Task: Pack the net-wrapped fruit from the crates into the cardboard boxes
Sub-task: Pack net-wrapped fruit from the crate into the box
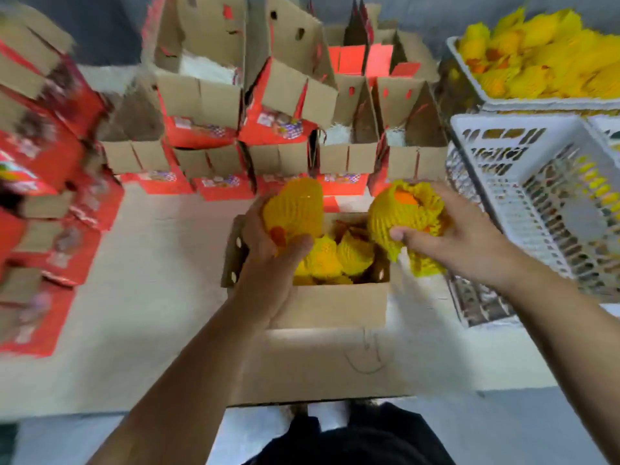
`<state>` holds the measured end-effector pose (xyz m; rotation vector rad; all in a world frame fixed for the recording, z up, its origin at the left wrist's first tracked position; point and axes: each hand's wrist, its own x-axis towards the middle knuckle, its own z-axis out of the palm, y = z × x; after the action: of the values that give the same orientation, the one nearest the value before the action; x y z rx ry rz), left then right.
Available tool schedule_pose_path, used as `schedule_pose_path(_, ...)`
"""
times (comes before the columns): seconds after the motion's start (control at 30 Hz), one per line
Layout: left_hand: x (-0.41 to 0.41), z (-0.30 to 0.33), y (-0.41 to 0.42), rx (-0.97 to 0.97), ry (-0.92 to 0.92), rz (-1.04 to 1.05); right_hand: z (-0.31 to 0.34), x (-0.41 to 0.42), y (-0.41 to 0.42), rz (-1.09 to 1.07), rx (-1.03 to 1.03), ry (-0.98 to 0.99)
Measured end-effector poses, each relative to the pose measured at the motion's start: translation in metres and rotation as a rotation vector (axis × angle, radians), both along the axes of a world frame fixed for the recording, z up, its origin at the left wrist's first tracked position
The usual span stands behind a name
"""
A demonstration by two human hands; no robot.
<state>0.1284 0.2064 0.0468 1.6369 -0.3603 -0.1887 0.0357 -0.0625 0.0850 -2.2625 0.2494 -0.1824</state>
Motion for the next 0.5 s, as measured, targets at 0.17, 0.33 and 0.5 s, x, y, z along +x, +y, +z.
schedule_pose_path(0.17, 0.03, -0.022, 0.035, 0.164, -0.027, -0.043, -0.024, 0.004, 0.025, -0.126, 0.235, 0.071)
schedule_pose_path(0.33, 0.037, -0.048, -0.005, 0.724, -0.11, -0.446, -0.039, 0.029, 0.051, -0.179, 0.317, 0.148)
schedule_pose_path(0.5, 0.053, -0.051, -0.02, 1.045, 0.003, -0.806, -0.044, 0.051, 0.059, -0.206, 0.237, 0.319)
